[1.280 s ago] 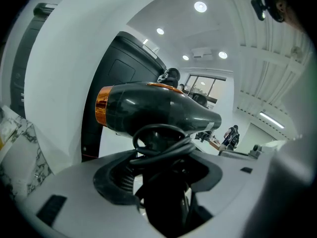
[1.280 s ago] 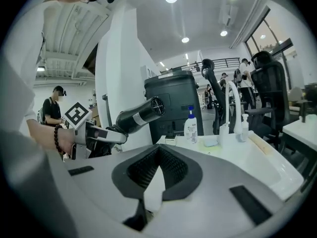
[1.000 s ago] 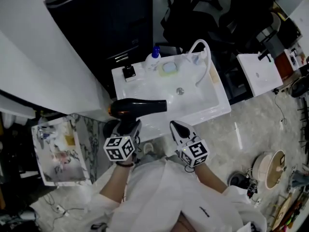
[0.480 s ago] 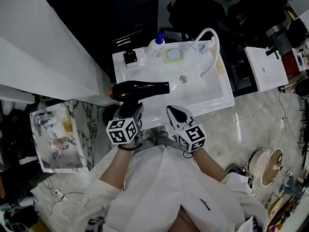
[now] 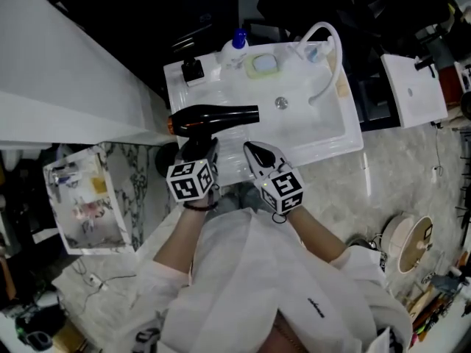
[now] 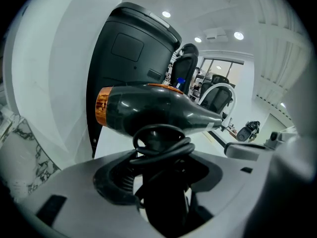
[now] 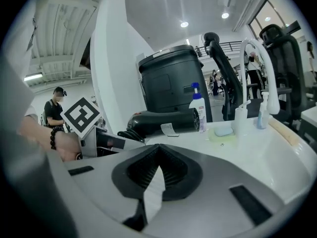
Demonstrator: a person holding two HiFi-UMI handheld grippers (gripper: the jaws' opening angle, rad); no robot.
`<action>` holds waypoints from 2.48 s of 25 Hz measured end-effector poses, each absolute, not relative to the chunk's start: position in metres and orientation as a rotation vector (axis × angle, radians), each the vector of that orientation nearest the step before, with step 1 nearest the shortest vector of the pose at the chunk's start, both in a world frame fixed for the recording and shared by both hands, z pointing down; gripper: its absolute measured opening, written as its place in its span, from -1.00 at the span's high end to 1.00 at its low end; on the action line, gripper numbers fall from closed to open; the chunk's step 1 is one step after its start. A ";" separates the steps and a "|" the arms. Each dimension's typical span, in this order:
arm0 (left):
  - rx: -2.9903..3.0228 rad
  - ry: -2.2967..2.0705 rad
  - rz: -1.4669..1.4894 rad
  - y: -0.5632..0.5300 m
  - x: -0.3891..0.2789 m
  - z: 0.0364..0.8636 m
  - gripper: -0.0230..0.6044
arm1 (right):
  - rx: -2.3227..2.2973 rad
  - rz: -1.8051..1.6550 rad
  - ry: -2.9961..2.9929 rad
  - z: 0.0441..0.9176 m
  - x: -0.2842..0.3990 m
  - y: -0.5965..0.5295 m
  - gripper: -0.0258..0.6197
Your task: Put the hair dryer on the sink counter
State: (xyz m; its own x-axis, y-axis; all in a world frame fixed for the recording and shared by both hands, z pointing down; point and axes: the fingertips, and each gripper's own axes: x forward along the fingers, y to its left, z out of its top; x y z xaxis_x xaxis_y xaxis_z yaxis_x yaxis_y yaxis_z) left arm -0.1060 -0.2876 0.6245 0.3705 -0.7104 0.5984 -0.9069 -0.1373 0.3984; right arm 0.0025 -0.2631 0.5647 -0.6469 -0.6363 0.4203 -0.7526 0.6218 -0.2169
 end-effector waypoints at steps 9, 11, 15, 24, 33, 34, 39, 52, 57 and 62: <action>1.857 -1.389 0.446 -0.301 -0.098 0.659 0.02 | 1.064 0.587 -2.531 0.589 -0.007 -0.286 0.87; 1.847 -1.386 0.461 -0.302 -0.096 0.666 0.03 | 1.054 0.592 -2.526 0.594 -0.008 -0.287 0.87; 1.822 -1.377 0.492 -0.303 -0.092 0.679 0.03 | 1.039 0.605 -2.511 0.604 -0.007 -0.289 0.87; 1.788 -1.371 0.553 -0.307 -0.089 0.699 0.03 | 1.017 0.643 -2.478 0.623 -0.006 -0.296 0.87; 1.754 -1.385 0.587 -0.312 -0.090 0.713 0.03 | 0.973 0.666 -2.445 0.645 -0.011 -0.302 0.87; 1.751 -1.386 0.589 -0.313 -0.090 0.714 0.02 | 0.969 0.667 -2.444 0.646 -0.011 -0.302 0.87; 1.731 -1.389 0.633 -0.313 -0.091 0.722 0.02 | 0.957 0.678 -2.439 0.649 -0.010 -0.303 0.87; 1.680 -1.392 0.720 -0.313 -0.092 0.740 0.02 | 0.958 0.683 -2.428 0.653 -0.003 -0.306 0.87; 1.656 -1.391 0.749 -0.312 -0.093 0.746 0.03 | 0.960 0.681 -2.426 0.654 -0.003 -0.306 0.87; 1.652 -1.380 0.781 -0.313 -0.091 0.751 0.03 | 0.961 0.681 -2.422 0.656 -0.003 -0.307 0.87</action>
State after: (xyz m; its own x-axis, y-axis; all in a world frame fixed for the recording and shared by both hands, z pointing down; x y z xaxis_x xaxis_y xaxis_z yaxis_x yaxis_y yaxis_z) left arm -0.0909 -0.3133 0.7507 0.2045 -0.4649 0.8615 -0.9778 -0.0561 0.2018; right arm -0.0033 -0.3068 0.6556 -0.6591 -0.5001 0.5617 -0.7196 0.6364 -0.2778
